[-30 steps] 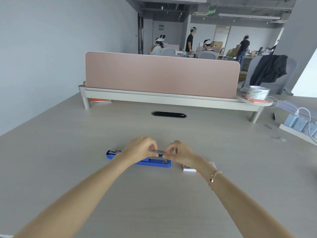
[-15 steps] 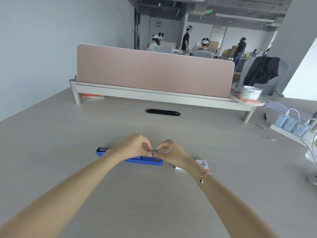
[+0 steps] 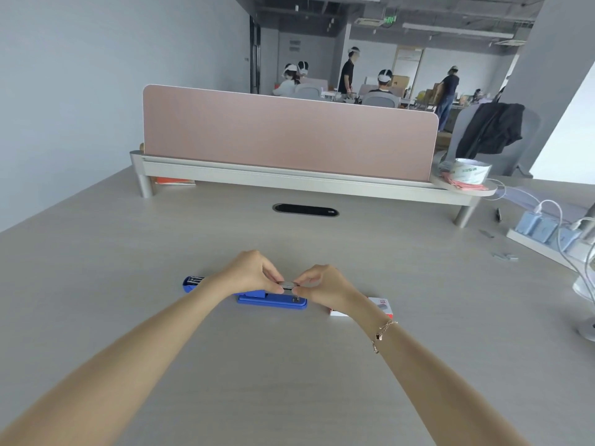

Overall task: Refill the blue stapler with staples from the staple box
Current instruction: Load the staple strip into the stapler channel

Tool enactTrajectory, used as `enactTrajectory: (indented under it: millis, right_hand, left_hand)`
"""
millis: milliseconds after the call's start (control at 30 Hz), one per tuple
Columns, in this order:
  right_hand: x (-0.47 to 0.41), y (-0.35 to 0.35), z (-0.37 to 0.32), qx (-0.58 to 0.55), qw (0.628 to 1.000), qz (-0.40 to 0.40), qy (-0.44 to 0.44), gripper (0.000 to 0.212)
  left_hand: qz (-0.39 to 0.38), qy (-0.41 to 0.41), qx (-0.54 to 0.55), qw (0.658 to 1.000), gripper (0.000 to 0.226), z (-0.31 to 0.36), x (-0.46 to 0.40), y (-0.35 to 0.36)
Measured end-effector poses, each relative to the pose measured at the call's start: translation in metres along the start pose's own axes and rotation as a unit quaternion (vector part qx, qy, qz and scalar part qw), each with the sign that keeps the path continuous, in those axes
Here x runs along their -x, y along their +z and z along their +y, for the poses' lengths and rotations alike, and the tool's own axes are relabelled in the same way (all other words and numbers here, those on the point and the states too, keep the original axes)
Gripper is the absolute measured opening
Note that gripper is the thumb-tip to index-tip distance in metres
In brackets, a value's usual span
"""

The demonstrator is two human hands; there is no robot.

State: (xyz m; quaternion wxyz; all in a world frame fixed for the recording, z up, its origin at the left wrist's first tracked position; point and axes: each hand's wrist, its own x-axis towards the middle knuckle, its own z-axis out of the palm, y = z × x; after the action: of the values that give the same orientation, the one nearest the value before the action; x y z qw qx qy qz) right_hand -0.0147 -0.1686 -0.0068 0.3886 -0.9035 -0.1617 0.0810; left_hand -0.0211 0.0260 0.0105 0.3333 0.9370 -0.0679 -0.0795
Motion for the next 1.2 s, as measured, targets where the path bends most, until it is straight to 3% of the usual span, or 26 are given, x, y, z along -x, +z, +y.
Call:
enactTrajectory:
  millis: [200, 767, 900, 1033, 1200]
  right_hand:
    - [0.003, -0.006, -0.004, 0.039, 0.999, -0.007, 0.0, 0.02]
    - [0.005, -0.007, -0.003, 0.059, 0.998, -0.015, -0.025, 0.018]
    - [0.005, -0.005, 0.001, 0.084, 0.996, -0.024, -0.013, 0.011]
    - [0.004, -0.004, 0.005, 0.113, 0.993, -0.041, 0.0, 0.01]
    - [0.007, -0.002, 0.005, 0.128, 0.991, -0.03, -0.005, 0.023]
  left_hand:
    - [-0.006, -0.017, -0.022, 1.0, 0.026, 0.006, -0.001, -0.002]
    - [0.025, 0.092, -0.204, 0.974, 0.022, 0.007, 0.005, 0.0]
    - [0.035, 0.112, -0.267, 0.956, 0.047, -0.008, 0.013, -0.016]
    - [0.023, 0.076, -0.278, 0.957, 0.063, -0.037, 0.026, -0.041]
    - [-0.002, -0.015, -0.184, 0.983, 0.04, -0.083, 0.037, -0.058]
